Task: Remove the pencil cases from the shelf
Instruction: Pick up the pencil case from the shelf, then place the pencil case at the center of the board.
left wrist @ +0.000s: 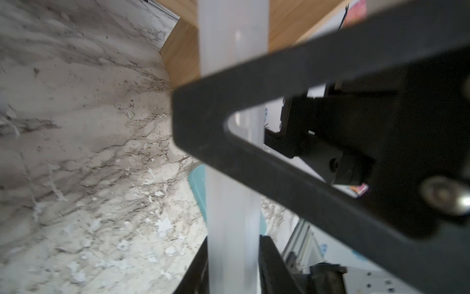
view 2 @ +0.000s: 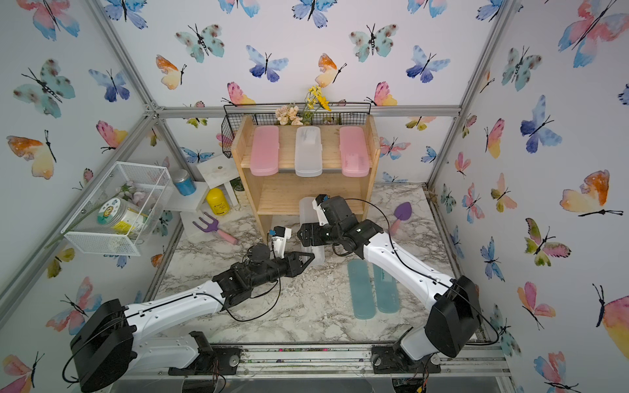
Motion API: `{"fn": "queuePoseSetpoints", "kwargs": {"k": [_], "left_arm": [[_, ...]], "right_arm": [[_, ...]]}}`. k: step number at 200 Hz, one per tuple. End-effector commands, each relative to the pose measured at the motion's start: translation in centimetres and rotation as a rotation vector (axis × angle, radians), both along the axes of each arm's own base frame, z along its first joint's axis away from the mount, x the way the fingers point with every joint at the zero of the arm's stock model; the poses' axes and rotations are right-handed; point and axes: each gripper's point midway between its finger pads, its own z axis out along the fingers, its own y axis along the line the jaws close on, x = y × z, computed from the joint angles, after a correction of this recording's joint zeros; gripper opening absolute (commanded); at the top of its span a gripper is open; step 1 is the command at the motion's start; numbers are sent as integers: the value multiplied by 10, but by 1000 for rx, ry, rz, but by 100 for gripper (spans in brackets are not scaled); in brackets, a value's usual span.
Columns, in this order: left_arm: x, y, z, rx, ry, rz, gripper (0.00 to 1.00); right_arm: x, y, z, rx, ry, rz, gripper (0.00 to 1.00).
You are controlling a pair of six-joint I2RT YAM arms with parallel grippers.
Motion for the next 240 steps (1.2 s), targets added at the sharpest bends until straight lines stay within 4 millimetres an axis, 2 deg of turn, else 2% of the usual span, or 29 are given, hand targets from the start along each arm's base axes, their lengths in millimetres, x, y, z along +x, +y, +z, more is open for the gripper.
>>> {"fn": "queuePoseSetpoints", "kwargs": {"k": [1, 24, 39, 62, 100, 120, 139, 175, 205, 240], "left_arm": [[1, 6, 12, -13, -41, 26, 57], [3, 11, 8, 18, -38, 50, 89], [5, 18, 4, 46, -37, 80, 100], [10, 39, -4, 115, -31, 171, 99], [19, 92, -11, 285, -27, 387, 99], [22, 109, -12, 332, -42, 449, 99], [23, 113, -13, 352, -44, 460, 99], [23, 108, -26, 370, -12, 449, 99], [24, 104, -33, 382, 9, 436, 99], [22, 103, -40, 389, 24, 428, 99]], "right_arm": [[1, 2, 10, 16, -20, -6, 84], [0, -7, 12, -12, -30, -31, 84], [-3, -18, 11, -45, -36, -53, 84], [-16, -40, -7, -121, -3, -76, 84], [-61, -72, -77, -219, 169, -79, 83], [-80, -81, -108, -217, 247, -92, 83], [-92, -83, -132, -199, 305, -105, 83], [-102, -74, -153, -230, 349, -122, 83], [-103, -70, -167, -261, 367, -154, 84], [-99, -80, -183, -328, 377, -213, 85]]}}
